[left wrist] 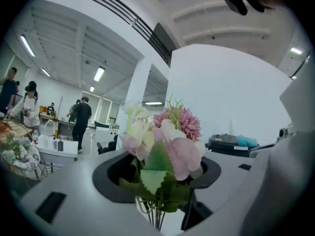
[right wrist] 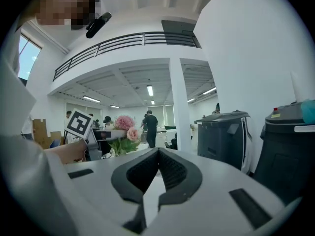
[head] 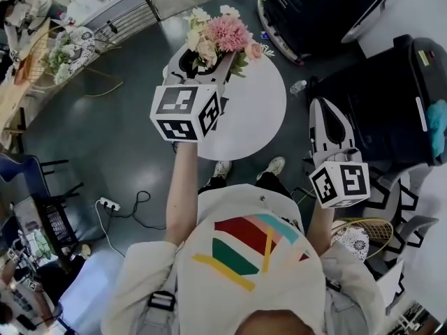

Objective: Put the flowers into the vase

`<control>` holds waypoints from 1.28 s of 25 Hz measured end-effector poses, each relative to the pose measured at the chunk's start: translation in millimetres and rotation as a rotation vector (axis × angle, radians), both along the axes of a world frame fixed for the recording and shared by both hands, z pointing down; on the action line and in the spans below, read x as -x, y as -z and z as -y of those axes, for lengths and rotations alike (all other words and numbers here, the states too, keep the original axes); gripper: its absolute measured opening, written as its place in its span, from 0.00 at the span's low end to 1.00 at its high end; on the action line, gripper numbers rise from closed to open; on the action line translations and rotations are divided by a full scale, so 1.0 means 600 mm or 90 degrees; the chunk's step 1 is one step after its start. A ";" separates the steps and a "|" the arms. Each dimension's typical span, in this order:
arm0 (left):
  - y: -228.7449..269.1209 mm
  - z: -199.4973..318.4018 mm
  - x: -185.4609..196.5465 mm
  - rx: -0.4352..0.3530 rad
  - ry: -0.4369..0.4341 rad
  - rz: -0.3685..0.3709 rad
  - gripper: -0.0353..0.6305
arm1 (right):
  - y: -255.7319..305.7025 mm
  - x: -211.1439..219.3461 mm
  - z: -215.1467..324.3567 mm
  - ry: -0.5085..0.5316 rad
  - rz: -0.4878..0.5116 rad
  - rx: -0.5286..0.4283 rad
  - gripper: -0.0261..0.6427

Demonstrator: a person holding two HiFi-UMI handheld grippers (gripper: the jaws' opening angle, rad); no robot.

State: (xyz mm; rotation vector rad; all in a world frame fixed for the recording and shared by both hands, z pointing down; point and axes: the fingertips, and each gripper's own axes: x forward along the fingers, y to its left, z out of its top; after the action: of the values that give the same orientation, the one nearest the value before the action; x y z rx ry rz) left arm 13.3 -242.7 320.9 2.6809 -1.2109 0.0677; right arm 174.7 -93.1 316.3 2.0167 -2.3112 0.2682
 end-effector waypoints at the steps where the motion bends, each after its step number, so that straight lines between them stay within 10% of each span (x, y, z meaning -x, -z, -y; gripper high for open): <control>1: 0.028 0.003 0.017 -0.021 0.007 -0.024 0.46 | 0.006 0.009 0.008 0.009 0.001 -0.007 0.05; 7: 0.161 0.017 0.128 -0.119 0.049 -0.165 0.46 | 0.026 0.049 0.057 0.055 0.007 -0.028 0.05; 25: 0.150 0.044 0.270 -0.298 0.249 -0.154 0.46 | 0.008 0.047 0.124 0.114 -0.025 0.012 0.05; 32: 0.048 0.075 0.301 -0.280 0.287 -0.153 0.46 | -0.032 0.060 0.113 0.104 -0.067 0.053 0.05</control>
State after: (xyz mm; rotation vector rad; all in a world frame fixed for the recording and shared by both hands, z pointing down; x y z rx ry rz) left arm -167.1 -287.5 292.0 2.5579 -1.8816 -0.6343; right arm 138.4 -161.1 335.3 1.7483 -2.3419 0.2382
